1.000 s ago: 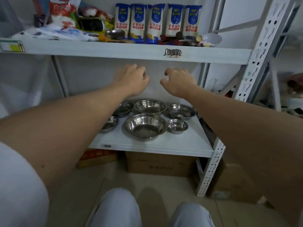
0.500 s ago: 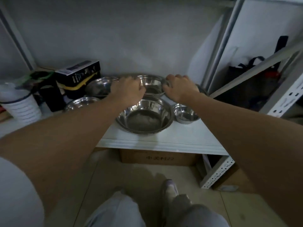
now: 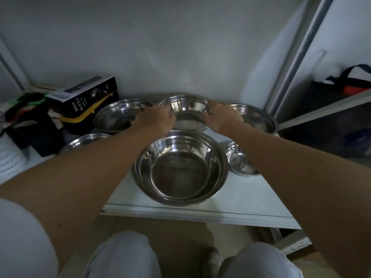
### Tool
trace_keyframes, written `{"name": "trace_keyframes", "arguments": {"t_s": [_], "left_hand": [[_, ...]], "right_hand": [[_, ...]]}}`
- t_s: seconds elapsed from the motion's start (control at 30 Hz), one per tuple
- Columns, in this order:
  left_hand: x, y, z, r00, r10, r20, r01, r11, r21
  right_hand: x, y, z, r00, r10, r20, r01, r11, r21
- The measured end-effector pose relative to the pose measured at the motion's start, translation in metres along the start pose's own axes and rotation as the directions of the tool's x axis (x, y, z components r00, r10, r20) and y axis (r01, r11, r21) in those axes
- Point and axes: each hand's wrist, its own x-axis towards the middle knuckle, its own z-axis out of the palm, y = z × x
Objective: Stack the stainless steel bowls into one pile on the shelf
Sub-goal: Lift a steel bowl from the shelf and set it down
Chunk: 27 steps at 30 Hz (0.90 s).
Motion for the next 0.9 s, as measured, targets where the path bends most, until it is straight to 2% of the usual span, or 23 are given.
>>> {"name": "trace_keyframes", "arguments": {"t_s": [0.1,0.23,0.33,0.47,0.7,0.77,0.8,0.9], "left_hand": [[0.018,-0.006,0.015,0.994,-0.069,0.086,0.079,0.989,-0.121],[0.041,-0.016,0.041,0.971,-0.133,0.200,0.151,0.985,-0.080],[0.054,-0.017,0.053,0.955,-0.166,0.245,0.207,0.966,-0.152],[0.070,-0.017,0.061,0.937,-0.243,0.251,0.310,0.911,-0.272],[0.089,-0.014,0.077,0.914,-0.355,0.196,0.405,0.827,-0.389],[0.090,-0.013,0.076,0.895,-0.401,0.196,0.445,0.760,-0.474],[0.092,-0.014,0.076,0.881,-0.423,0.212,0.465,0.690,-0.555],[0.091,-0.016,0.070,0.828,-0.449,0.337,0.511,0.354,-0.784]], "right_hand": [[0.022,-0.001,0.017,0.994,0.083,0.077,-0.089,0.992,0.084],[0.046,-0.001,0.041,0.970,0.192,0.152,-0.220,0.955,0.199],[0.056,0.003,0.056,0.947,0.252,0.198,-0.296,0.925,0.239],[0.071,0.013,0.068,0.928,0.338,0.158,-0.373,0.859,0.351],[0.087,0.021,0.070,0.895,0.438,0.081,-0.429,0.798,0.424],[0.088,0.023,0.071,0.888,0.453,0.082,-0.439,0.778,0.449],[0.087,0.025,0.071,0.892,0.446,0.069,-0.427,0.784,0.451],[0.083,0.023,0.063,0.911,0.411,0.019,-0.374,0.807,0.458]]}}
